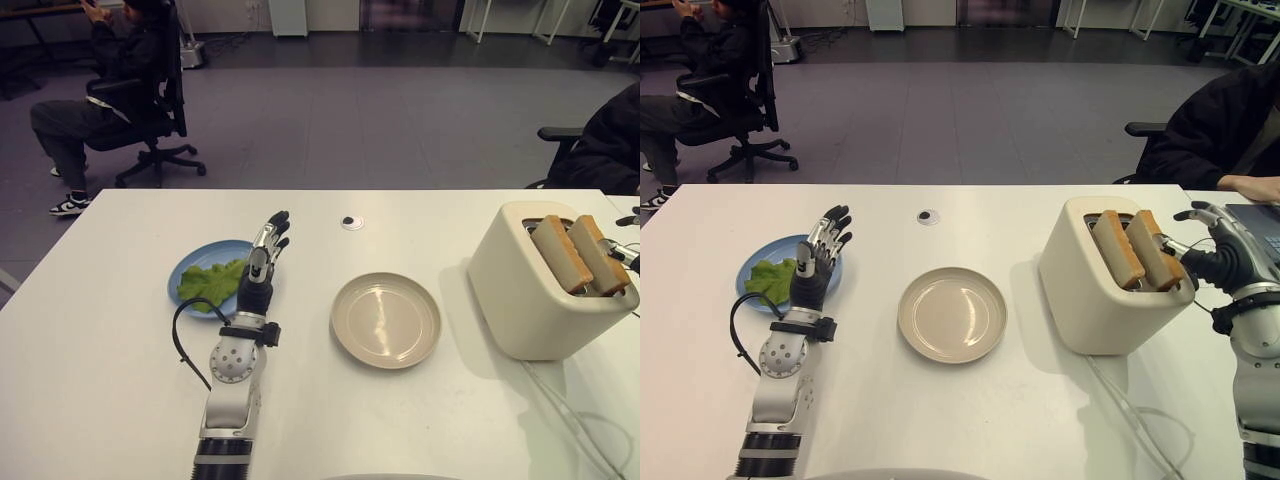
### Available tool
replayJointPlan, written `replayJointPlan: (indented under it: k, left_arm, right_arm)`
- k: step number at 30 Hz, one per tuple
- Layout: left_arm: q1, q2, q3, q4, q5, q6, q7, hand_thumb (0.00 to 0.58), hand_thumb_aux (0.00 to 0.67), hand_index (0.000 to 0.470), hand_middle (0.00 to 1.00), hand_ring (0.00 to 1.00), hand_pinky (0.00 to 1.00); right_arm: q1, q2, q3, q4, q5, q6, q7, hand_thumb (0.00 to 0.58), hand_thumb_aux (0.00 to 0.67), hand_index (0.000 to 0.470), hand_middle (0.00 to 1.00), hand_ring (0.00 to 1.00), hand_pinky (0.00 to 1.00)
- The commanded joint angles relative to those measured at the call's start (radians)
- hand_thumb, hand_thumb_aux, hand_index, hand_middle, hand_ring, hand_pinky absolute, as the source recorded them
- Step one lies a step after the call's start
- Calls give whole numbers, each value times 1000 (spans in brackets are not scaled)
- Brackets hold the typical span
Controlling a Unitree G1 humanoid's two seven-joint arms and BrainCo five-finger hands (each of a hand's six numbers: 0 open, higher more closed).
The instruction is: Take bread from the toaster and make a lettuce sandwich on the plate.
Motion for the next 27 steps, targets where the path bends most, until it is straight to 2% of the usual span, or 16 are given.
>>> replayJointPlan:
  k: [1,8,10,11,12,13,14,20,27]
  left_arm:
    - [14,6,12,-8,-1,12,1,0,0,0,0,0,0]
    - [22,7,15,-18,-2,12,0,0,0,0,0,0,0]
    - [26,7,16,-24,-2,13,1,0,0,0,0,0,0]
    - [27,7,16,-26,-2,13,1,0,0,0,0,0,0]
    - [28,7,16,-28,-2,14,1,0,0,0,0,0,0]
    - [29,7,17,-30,-2,14,1,0,0,0,0,0,0]
    - [29,7,17,-31,-2,14,1,0,0,0,0,0,0]
    - [29,7,19,-32,-3,13,0,0,0,0,0,0,0]
    - [27,4,18,-30,-2,11,-3,0,0,0,0,0,0]
  right_arm:
    - [-21,-3,44,58,-29,-18,-3,408,305,214,0,0,0]
    - [-25,17,94,57,-41,-19,-3,357,255,179,0,0,0]
    - [-25,15,103,63,-47,-18,-5,441,342,240,0,0,0]
    - [-25,13,105,67,-49,-18,-7,454,357,251,0,0,0]
    - [-26,11,106,70,-53,-18,-10,523,460,323,0,0,0]
    - [-26,10,105,72,-57,-18,-13,568,573,402,0,0,0]
    - [-27,9,103,73,-60,-19,-15,580,667,468,0,0,0]
    - [-59,21,72,44,-49,-27,-48,580,670,470,0,0,0]
    - [-232,123,-126,-147,118,-135,-202,580,670,470,0,0,0]
